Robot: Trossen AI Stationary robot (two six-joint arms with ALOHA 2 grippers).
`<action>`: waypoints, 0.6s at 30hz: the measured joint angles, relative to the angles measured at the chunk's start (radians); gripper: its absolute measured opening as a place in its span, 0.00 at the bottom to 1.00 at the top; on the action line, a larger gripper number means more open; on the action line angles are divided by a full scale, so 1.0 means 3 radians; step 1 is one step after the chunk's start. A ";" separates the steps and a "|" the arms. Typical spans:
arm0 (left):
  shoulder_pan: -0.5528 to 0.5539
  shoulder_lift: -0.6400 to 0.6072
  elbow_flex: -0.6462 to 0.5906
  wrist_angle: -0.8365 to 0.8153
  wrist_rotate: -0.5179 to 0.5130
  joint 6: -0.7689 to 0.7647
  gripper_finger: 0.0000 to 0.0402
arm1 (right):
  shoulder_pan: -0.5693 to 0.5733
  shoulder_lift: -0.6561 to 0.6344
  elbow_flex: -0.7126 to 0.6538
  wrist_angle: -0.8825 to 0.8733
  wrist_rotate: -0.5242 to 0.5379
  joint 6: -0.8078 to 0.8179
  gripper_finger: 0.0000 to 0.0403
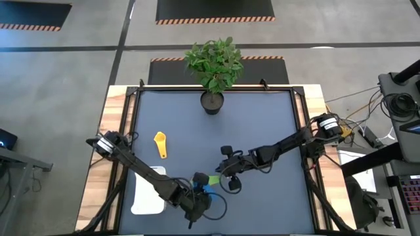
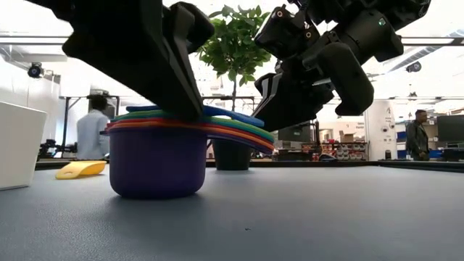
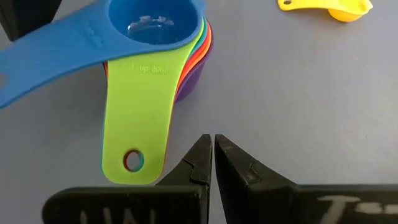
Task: Nest measuring cups in basket
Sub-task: Stack the blue measuring cup on the light green measuring cup
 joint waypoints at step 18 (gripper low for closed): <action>0.0053 -0.0231 0.0707 -0.1207 -0.0574 0.0872 0.00 | 0.0389 -0.0607 0.0000 -0.0361 0.0527 0.0225 0.02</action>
